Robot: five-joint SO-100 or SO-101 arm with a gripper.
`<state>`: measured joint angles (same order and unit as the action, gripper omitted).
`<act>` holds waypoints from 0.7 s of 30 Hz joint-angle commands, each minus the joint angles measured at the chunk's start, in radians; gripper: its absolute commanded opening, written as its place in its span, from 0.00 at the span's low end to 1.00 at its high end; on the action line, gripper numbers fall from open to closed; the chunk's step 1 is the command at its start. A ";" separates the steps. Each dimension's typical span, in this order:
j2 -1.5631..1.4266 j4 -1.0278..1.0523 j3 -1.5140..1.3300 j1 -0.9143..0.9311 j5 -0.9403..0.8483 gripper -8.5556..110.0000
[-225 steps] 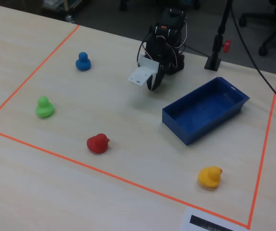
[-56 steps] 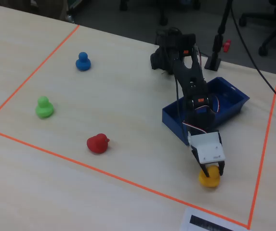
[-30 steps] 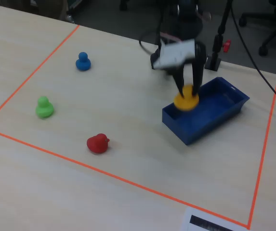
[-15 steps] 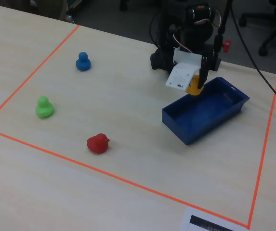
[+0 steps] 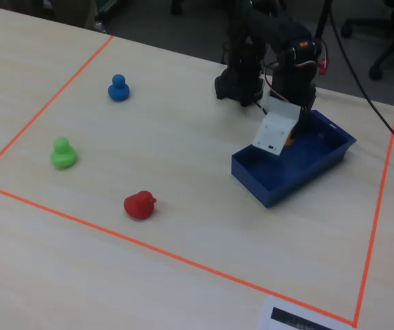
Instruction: Grasp yellow duck and put it into box.
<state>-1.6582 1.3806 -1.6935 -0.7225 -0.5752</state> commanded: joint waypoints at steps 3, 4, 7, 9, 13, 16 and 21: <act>0.003 -0.069 -0.100 -0.034 -0.003 0.07; 0.003 -0.074 -0.117 -0.041 -0.003 0.07; -0.014 -0.075 -0.133 -0.054 0.005 0.18; -0.035 -0.067 -0.124 -0.051 0.008 0.27; -0.061 -0.021 -0.066 -0.034 0.011 0.40; -0.075 0.026 -0.003 -0.018 0.012 0.45; -0.192 0.121 0.160 0.067 -0.015 0.16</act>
<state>-1.7365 1.4435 -1.6720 -0.7164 -0.5752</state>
